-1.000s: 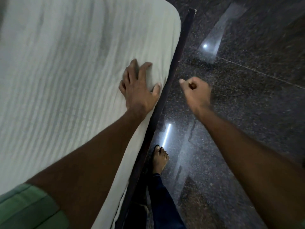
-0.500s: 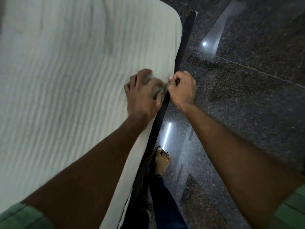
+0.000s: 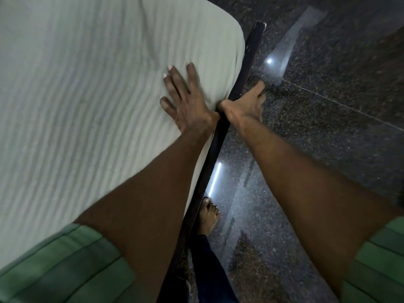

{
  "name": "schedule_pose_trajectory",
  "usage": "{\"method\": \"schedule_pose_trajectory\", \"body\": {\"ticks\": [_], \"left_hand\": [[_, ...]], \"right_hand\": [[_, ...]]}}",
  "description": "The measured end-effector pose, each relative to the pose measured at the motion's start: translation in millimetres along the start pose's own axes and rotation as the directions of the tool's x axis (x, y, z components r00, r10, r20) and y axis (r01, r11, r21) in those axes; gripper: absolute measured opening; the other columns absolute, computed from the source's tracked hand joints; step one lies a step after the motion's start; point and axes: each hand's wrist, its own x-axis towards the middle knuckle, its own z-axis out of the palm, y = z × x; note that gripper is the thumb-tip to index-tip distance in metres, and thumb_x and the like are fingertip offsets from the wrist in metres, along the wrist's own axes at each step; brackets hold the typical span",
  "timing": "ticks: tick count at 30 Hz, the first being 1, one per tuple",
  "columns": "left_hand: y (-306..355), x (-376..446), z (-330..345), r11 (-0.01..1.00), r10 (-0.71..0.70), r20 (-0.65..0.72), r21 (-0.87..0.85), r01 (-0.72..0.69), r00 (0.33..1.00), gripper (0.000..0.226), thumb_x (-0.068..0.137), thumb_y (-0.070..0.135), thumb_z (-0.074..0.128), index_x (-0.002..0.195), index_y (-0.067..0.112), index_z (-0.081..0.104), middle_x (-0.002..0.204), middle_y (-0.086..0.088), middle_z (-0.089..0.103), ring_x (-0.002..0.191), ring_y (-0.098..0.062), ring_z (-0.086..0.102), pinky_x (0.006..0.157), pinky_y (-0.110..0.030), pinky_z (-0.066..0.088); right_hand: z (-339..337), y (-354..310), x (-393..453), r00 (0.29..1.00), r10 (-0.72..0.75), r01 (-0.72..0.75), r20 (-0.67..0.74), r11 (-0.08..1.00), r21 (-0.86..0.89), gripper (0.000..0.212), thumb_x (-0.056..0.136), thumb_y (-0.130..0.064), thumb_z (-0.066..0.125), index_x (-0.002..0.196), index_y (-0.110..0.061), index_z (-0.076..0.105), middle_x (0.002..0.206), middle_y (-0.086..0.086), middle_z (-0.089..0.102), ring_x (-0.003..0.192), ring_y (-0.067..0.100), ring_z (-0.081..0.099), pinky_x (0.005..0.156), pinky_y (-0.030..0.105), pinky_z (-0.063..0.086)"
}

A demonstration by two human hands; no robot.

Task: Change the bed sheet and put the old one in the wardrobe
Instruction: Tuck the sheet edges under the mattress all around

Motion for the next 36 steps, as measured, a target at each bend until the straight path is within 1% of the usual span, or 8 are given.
{"method": "schedule_pose_trajectory", "body": {"ticks": [4, 9, 11, 18, 21, 24, 30, 36], "left_hand": [[-2.2, 5.2, 4.7, 0.999, 0.044, 0.016, -0.001, -0.044, 0.999, 0.141, 0.064, 0.056, 0.085, 0.163, 0.026, -0.011, 0.169, -0.017, -0.02, 0.156, -0.038, -0.017, 0.123, -0.063, -0.002], [3.0, 3.9, 3.0, 0.997, 0.073, 0.031, 0.015, -0.074, 0.997, 0.14, 0.064, 0.06, 0.081, 0.163, 0.026, -0.013, 0.168, -0.018, -0.022, 0.155, -0.039, -0.018, 0.123, -0.064, 0.0], [2.3, 6.3, 3.3, 0.995, 0.087, 0.023, 0.042, -0.088, 0.996, 0.138, 0.066, 0.053, 0.081, 0.162, 0.028, -0.014, 0.167, -0.019, -0.022, 0.155, -0.04, -0.018, 0.122, -0.066, 0.001], [-6.0, 4.5, 0.2, 0.983, 0.183, 0.072, 0.014, -0.184, 0.981, 0.101, 0.088, 0.072, 0.046, 0.163, 0.034, -0.011, 0.168, -0.013, -0.024, 0.154, -0.038, -0.023, 0.121, -0.066, -0.009], [-6.8, 9.2, -4.2, 0.953, 0.302, 0.009, 0.04, -0.302, 0.953, 0.079, 0.101, 0.065, 0.03, 0.164, 0.033, -0.004, 0.171, -0.008, -0.015, 0.158, -0.03, -0.015, 0.124, -0.062, -0.001], [-2.7, 30.3, -7.5, 0.914, 0.389, 0.006, 0.122, -0.386, 0.921, 0.081, 0.098, 0.061, 0.036, 0.165, 0.033, 0.0, 0.172, -0.009, -0.011, 0.159, -0.029, -0.01, 0.126, -0.057, 0.005], [23.1, 42.4, 9.5, 0.969, 0.238, 0.023, 0.063, -0.239, 0.971, 0.103, 0.082, 0.058, 0.06, 0.163, 0.04, 0.0, 0.17, -0.012, -0.019, 0.157, -0.036, -0.015, 0.125, -0.06, -0.002], [27.0, 48.4, 16.0, 0.963, 0.249, 0.007, 0.107, -0.248, 0.969, 0.1, 0.087, 0.056, 0.057, 0.163, 0.038, -0.006, 0.169, -0.015, -0.021, 0.156, -0.038, -0.018, 0.123, -0.062, -0.004]], "right_hand": [[-3.9, 0.8, 10.5, 0.993, -0.083, 0.092, 0.078, 0.988, -0.122, 0.113, 0.06, -0.034, 0.08, 0.154, -0.021, 0.02, 0.153, 0.01, 0.035, 0.139, 0.034, 0.042, 0.108, 0.049, 0.045], [-12.5, 1.8, 33.0, 0.992, -0.071, 0.025, 0.106, 0.923, 0.385, 0.108, 0.061, -0.041, 0.078, 0.155, -0.025, 0.028, 0.152, 0.001, 0.041, 0.129, 0.02, 0.05, 0.106, 0.041, 0.047], [-11.6, -4.3, 42.1, 0.999, -0.042, 0.027, 0.032, 0.921, 0.388, 0.102, 0.064, -0.047, 0.081, 0.152, -0.023, 0.033, 0.144, 0.002, 0.051, 0.122, 0.019, 0.057, 0.1, 0.037, 0.051], [2.8, -1.1, 49.0, 0.996, -0.093, 0.075, 0.016, 0.882, 0.465, 0.032, 0.083, -0.02, 0.077, 0.114, -0.021, 0.068, 0.101, -0.007, 0.075, 0.092, 0.009, 0.073, 0.085, 0.034, 0.063], [2.8, -5.0, 52.3, 0.995, -0.102, 0.093, -0.007, 0.878, 0.469, 0.031, 0.08, -0.017, 0.076, 0.111, -0.022, 0.07, 0.098, -0.008, 0.076, 0.089, 0.009, 0.074, 0.082, 0.034, 0.064], [5.2, -13.9, 55.1, 0.996, -0.093, 0.08, 0.003, 0.881, 0.467, 0.033, 0.074, -0.017, 0.074, 0.106, -0.022, 0.071, 0.094, -0.007, 0.077, 0.085, 0.011, 0.075, 0.077, 0.035, 0.065], [3.3, -9.6, 57.0, 0.999, -0.05, 0.044, 0.007, 0.931, 0.362, 0.036, 0.061, -0.023, 0.078, 0.097, -0.025, 0.071, 0.084, -0.01, 0.076, 0.078, 0.011, 0.073, 0.072, 0.035, 0.065], [4.1, -22.5, 54.7, 0.995, -0.036, 0.052, -0.093, 0.983, 0.176, 0.05, 0.06, -0.033, 0.074, 0.108, -0.024, 0.066, 0.101, -0.003, 0.073, 0.094, 0.022, 0.07, 0.085, 0.038, 0.061]]}}
